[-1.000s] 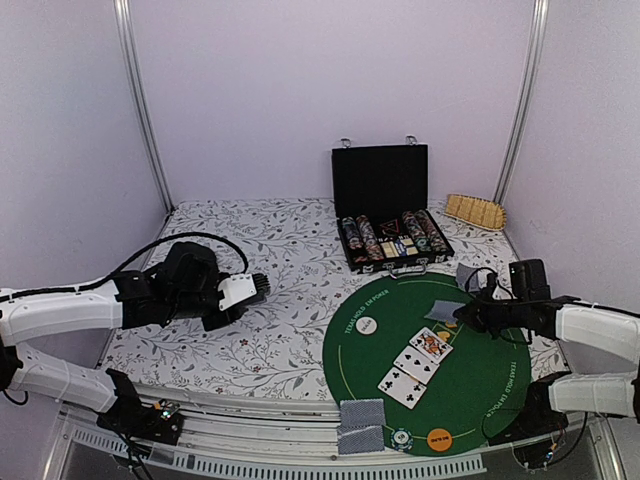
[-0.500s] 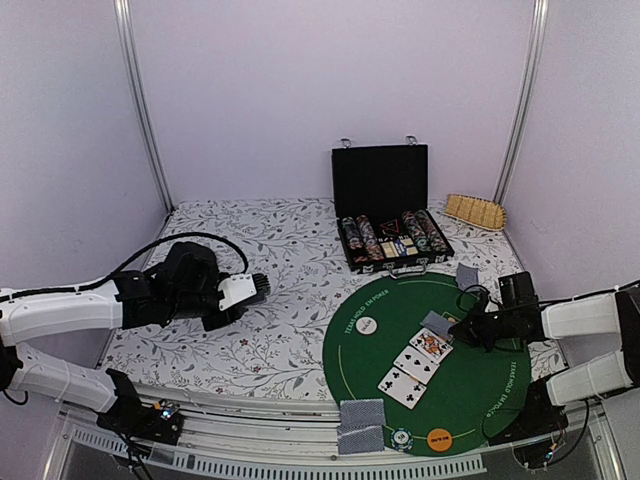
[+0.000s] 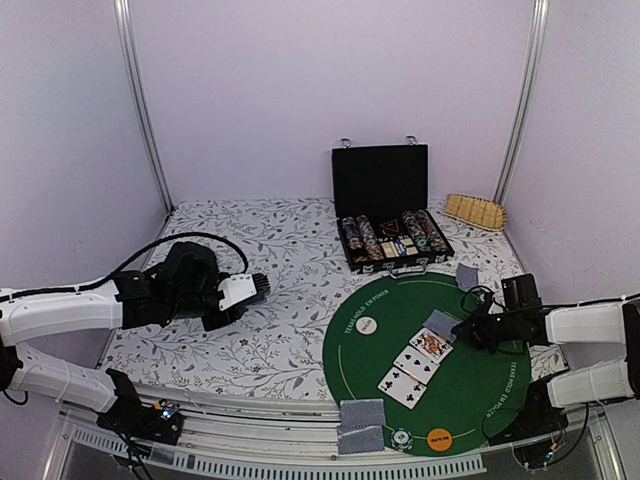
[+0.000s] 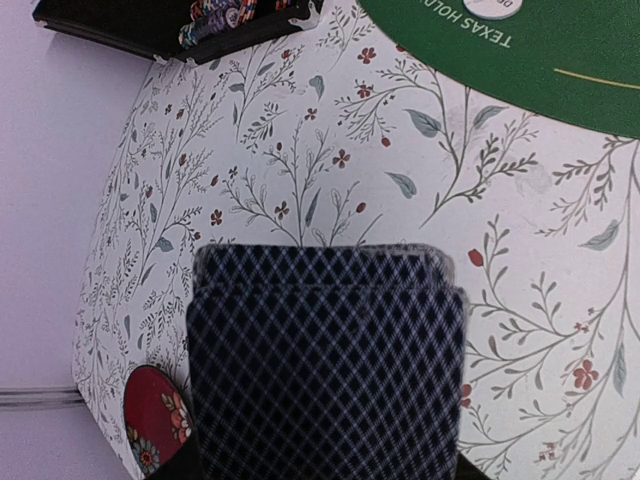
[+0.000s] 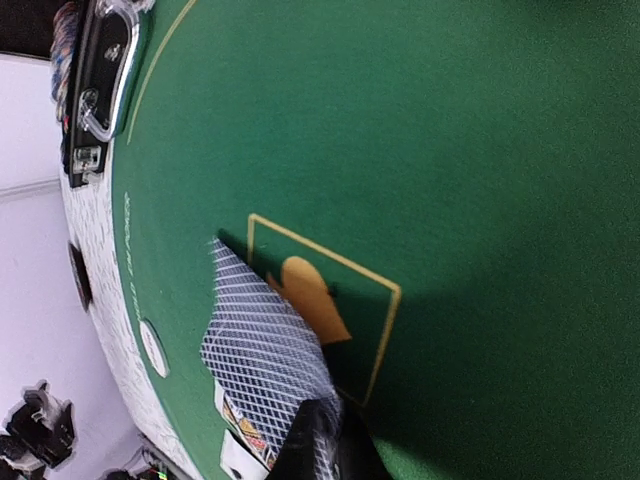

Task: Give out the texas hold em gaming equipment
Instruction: Distribute the poker card in the community card area, then pick up the poker card from the face-down deck piles.

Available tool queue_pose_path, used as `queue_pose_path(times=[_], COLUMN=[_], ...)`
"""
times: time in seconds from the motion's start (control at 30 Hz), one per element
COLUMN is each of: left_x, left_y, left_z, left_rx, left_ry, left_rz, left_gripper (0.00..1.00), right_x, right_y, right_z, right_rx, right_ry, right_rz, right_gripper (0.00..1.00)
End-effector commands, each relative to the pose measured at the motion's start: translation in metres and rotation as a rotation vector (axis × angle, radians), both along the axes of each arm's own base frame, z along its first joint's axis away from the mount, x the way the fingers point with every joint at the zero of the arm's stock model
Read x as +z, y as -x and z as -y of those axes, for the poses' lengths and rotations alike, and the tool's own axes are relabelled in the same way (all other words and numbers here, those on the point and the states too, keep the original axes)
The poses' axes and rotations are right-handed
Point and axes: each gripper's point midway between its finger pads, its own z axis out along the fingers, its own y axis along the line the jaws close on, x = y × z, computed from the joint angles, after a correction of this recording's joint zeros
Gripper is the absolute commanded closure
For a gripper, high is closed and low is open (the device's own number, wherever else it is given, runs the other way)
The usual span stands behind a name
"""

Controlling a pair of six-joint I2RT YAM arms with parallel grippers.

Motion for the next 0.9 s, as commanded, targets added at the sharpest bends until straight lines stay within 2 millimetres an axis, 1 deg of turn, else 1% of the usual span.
queue_pose_path(times=[0.0, 0.03, 0.07, 0.1, 0.13, 0.17, 0.2, 0.23, 0.27, 0.3, 0.33, 0.37, 0.43, 0.5, 0.53, 0.6, 0.63, 0.67, 0.7, 0.73, 0.77, 0.8, 0.87], left_x=[0.003, 0.003, 0.003, 0.003, 0.003, 0.004, 0.004, 0.005, 0.004, 0.005, 0.005, 0.006, 0.007, 0.008, 0.008, 0.009, 0.01, 0.01, 0.011, 0.012, 0.012, 0.012, 0.013], left_y=[0.002, 0.002, 0.002, 0.002, 0.002, 0.002, 0.002, 0.002, 0.002, 0.002, 0.002, 0.001, 0.001, 0.001, 0.001, 0.002, 0.002, 0.002, 0.002, 0.002, 0.003, 0.002, 0.003], left_z=[0.005, 0.005, 0.005, 0.005, 0.005, 0.004, 0.005, 0.005, 0.005, 0.006, 0.005, 0.006, 0.006, 0.007, 0.007, 0.008, 0.009, 0.009, 0.009, 0.01, 0.01, 0.009, 0.01], left_rx=[-0.019, -0.021, -0.021, -0.02, -0.02, -0.019, -0.021, -0.022, -0.022, -0.023, -0.023, -0.022, -0.022, -0.025, -0.026, -0.03, -0.032, -0.034, -0.033, -0.034, -0.036, -0.034, -0.038], left_ry=[0.012, 0.012, 0.012, 0.012, 0.012, 0.012, 0.013, 0.014, 0.014, 0.015, 0.014, 0.015, 0.016, 0.023, 0.025, 0.033, 0.037, 0.039, 0.04, 0.043, 0.044, 0.046, 0.051], left_rz=[0.009, 0.008, 0.009, 0.01, 0.01, 0.012, 0.013, 0.013, 0.012, 0.013, 0.014, 0.015, 0.017, 0.019, 0.019, 0.018, 0.017, 0.018, 0.018, 0.021, 0.02, 0.022, 0.022], left_gripper=[0.54, 0.54, 0.54, 0.54, 0.54, 0.54, 0.54, 0.53, 0.53, 0.53, 0.53, 0.53, 0.53, 0.53, 0.54, 0.54, 0.54, 0.54, 0.54, 0.53, 0.54, 0.53, 0.54], right_x=[-0.002, 0.0, 0.002, 0.01, 0.02, 0.034, 0.054, 0.076, 0.101, 0.124, 0.149, 0.168, 0.19, 0.196, 0.208, 0.211, 0.219, 0.22, 0.223, 0.22, 0.216, 0.207, 0.201], right_y=[0.005, 0.005, 0.005, 0.002, -0.002, -0.009, -0.018, -0.028, -0.037, -0.045, -0.054, -0.06, -0.066, -0.066, -0.065, -0.052, -0.047, -0.043, -0.041, -0.042, -0.044, -0.043, -0.043], right_z=[0.004, 0.005, 0.008, 0.012, 0.018, 0.023, 0.029, 0.032, 0.03, 0.024, 0.008, -0.014, -0.069, -0.129, -0.161, -0.213, -0.236, -0.253, -0.268, -0.281, -0.293, -0.305, -0.33], right_rx=[-0.007, -0.009, -0.015, -0.02, -0.038, -0.05, -0.068, -0.07, -0.064, -0.049, 0.004, 0.069, 0.279, 0.489, 0.592, 0.783, 0.857, 0.9, 0.94, 0.963, 0.981, 0.997, 1.038], right_ry=[0.017, 0.027, 0.047, 0.074, 0.107, 0.143, 0.175, 0.211, 0.236, 0.261, 0.283, 0.283, 0.27, 0.174, 0.1, -0.044, -0.127, -0.199, -0.262, -0.31, -0.34, -0.368, -0.412], right_rz=[-0.031, -0.034, -0.039, -0.023, -0.003, 0.035, 0.092, 0.163, 0.242, 0.319, 0.415, 0.49, 0.609, 0.654, 0.688, 0.732, 0.773, 0.783, 0.794, 0.778, 0.763, 0.727, 0.715], right_gripper=[0.69, 0.53, 0.4, 0.3, 0.22, 0.17, 0.12, 0.04, 0.0, 0.01, 0.01, 0.01, 0.01, 0.01, 0.01, 0.01, 0.01, 0.01, 0.01, 0.0, 0.0, 0.01, 0.01])
